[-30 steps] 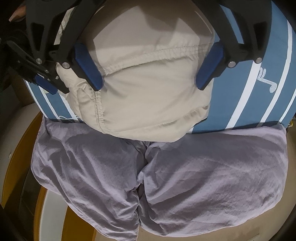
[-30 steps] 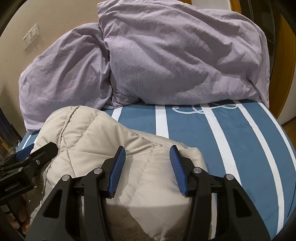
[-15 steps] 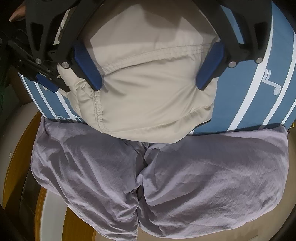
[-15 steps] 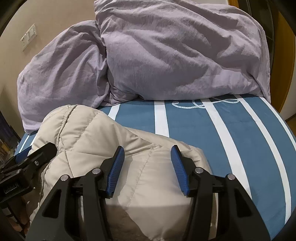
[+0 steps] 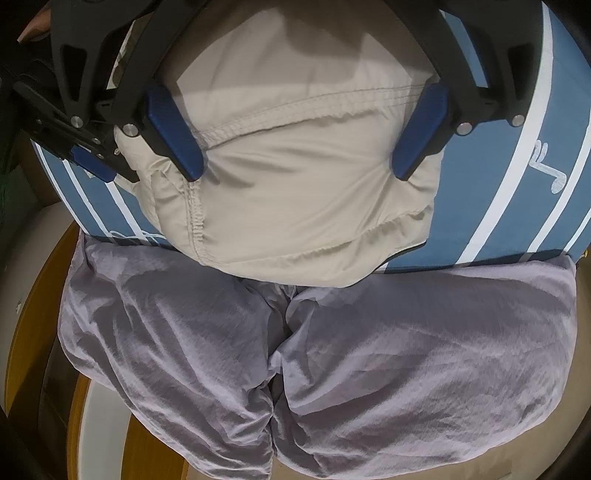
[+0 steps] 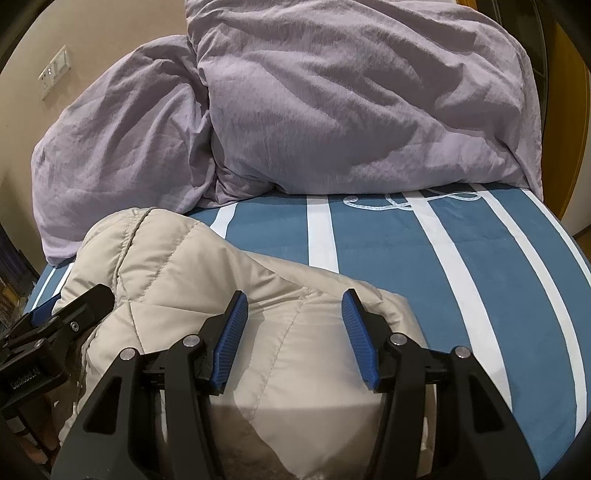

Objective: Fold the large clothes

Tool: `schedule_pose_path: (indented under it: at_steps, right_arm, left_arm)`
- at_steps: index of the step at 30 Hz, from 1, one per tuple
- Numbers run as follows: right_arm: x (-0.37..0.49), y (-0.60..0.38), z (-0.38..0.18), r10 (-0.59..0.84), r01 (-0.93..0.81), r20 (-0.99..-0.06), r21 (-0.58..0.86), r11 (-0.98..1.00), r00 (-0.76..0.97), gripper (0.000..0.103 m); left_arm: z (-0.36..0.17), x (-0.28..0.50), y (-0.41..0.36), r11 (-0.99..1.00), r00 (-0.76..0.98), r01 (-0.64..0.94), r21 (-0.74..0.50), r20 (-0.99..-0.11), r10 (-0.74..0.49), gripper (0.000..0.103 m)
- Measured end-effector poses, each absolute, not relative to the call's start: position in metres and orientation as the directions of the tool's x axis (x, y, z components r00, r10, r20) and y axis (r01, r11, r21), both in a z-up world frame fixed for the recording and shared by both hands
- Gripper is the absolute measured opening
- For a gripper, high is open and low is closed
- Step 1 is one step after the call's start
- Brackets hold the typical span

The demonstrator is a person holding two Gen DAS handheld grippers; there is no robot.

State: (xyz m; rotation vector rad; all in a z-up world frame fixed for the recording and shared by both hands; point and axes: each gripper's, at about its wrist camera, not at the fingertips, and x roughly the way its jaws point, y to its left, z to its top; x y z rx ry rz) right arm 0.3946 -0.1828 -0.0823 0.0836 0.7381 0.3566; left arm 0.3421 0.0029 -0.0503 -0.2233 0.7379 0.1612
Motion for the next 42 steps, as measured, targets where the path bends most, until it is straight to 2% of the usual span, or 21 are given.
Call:
schedule_pose_path:
  at_steps: [12, 18, 20, 29, 31, 34, 42]
  right_arm:
    - [0.389, -0.191, -0.066, 0.333, -0.279, -0.685, 0.193, 0.941, 0.648, 0.056]
    - [0.375, -0.222, -0.053, 0.357, -0.272, -0.681, 0.234, 0.933, 0.640, 0.076]
    - [0.374, -0.236, -0.052, 0.358, -0.253, -0.688, 0.253, 0.934, 0.631, 0.077]
    - [0.384, -0.285, -0.061, 0.453, -0.203, -0.716, 0.412, 0.888, 0.531, 0.081]
    - [0.388, -0.289, -0.065, 0.498, -0.207, -0.716, 0.459, 0.864, 0.489, 0.087]
    - [0.395, -0.292, -0.072, 0.562, -0.223, -0.715, 0.519, 0.825, 0.416, 0.089]
    - [0.413, -0.299, -0.096, 0.713, -0.194, -0.665, 0.686, 0.701, 0.224, 0.100]
  left_arm:
    - [-0.038, 0.337, 0.003, 0.968, 0.709, -0.223, -0.113, -0.700, 0.082, 0.101]
    - [-0.023, 0.317, 0.017, 0.966, 0.704, -0.212, -0.148, -0.708, 0.046, 0.101]
    - [-0.018, 0.311, 0.024, 0.964, 0.702, -0.219, -0.151, -0.711, 0.048, 0.101]
    - [-0.008, 0.295, 0.053, 0.949, 0.674, -0.271, -0.163, -0.735, 0.066, 0.101]
    - [-0.010, 0.294, 0.056, 0.945, 0.661, -0.281, -0.166, -0.748, 0.065, 0.101]
    - [-0.012, 0.291, 0.059, 0.937, 0.648, -0.298, -0.181, -0.759, 0.059, 0.101]
    - [-0.032, 0.284, 0.068, 0.884, 0.610, -0.352, -0.308, -0.792, -0.033, 0.101]
